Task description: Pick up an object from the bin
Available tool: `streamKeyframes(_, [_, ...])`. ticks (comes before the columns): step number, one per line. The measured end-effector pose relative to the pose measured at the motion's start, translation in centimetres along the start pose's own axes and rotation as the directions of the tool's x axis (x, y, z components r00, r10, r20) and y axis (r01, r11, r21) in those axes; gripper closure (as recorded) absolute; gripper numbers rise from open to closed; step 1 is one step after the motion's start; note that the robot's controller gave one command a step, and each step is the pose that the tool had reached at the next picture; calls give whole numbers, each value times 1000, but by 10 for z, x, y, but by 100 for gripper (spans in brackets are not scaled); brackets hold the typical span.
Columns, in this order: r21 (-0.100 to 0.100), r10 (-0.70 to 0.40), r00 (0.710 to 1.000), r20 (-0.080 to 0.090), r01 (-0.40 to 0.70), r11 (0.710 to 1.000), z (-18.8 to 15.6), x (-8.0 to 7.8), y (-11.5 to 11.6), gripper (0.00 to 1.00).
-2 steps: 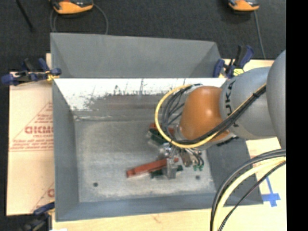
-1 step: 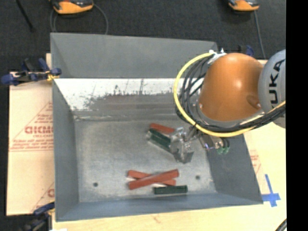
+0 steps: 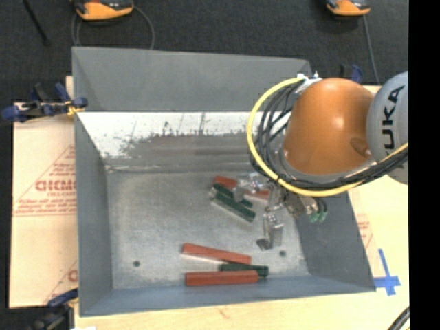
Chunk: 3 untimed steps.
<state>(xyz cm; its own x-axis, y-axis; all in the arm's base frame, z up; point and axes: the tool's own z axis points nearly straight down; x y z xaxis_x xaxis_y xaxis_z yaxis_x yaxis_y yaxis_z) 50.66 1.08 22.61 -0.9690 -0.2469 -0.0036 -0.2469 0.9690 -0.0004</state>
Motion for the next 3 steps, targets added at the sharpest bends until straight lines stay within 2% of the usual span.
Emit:
streamKeyframes(1, [-4, -189, 982, -6, 189, 982, 120, 37, -4, 0])
streamKeyframes(2, [1, 12, 1000, 3, -12, 1000, 155, 19, 14, 0])
streamKeyframes(3, [0, 11, 1000, -2, -11, 1000, 153, 19, 14, 100])
